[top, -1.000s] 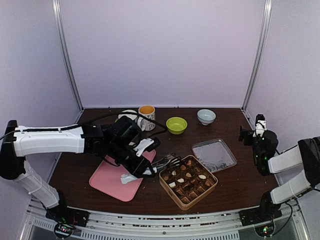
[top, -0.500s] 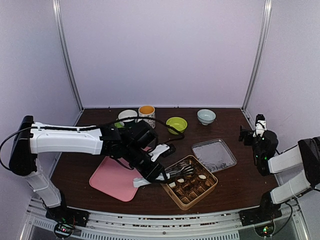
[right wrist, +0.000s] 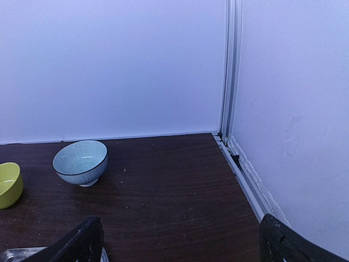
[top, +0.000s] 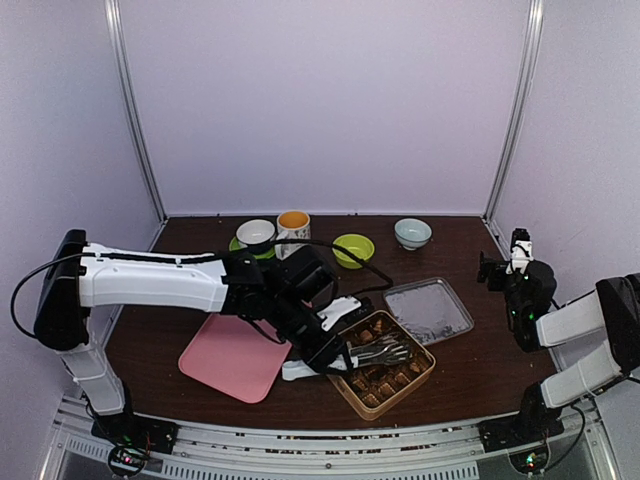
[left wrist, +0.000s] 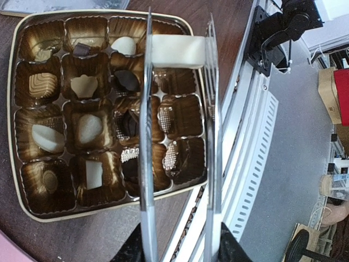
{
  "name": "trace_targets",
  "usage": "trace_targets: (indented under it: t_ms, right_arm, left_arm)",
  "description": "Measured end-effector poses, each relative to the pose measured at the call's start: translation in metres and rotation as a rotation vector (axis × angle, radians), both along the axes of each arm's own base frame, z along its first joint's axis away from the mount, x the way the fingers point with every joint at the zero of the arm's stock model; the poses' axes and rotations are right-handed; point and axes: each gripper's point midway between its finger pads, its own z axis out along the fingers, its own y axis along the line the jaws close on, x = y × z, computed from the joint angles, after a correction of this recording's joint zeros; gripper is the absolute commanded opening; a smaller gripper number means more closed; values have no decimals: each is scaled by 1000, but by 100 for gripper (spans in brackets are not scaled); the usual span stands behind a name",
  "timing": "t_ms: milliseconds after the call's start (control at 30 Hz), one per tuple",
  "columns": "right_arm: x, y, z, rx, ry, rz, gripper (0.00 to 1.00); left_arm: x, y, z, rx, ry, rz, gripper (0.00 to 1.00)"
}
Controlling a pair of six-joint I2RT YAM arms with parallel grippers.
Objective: Pack the chocolate
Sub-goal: Place the fake chocolate in the empty pocket of the box.
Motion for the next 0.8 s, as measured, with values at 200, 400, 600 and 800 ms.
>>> trace_targets:
  t_ms: [200,400,600,800]
  right_arm:
    - [0,0,0,0,0,0,100]
    - [0,0,0,0,0,0,100]
    - [0,0,0,0,0,0,100]
    - [0,0,0,0,0,0,100]
  left_arm:
    - [-7,-5,-7,9,16,-27,22]
    - [-11,-6,-9,11,26,-41,23]
    - [-14,-7,-8,7,35,-51,22]
    - [-14,-9,-6,1,34,-53,22]
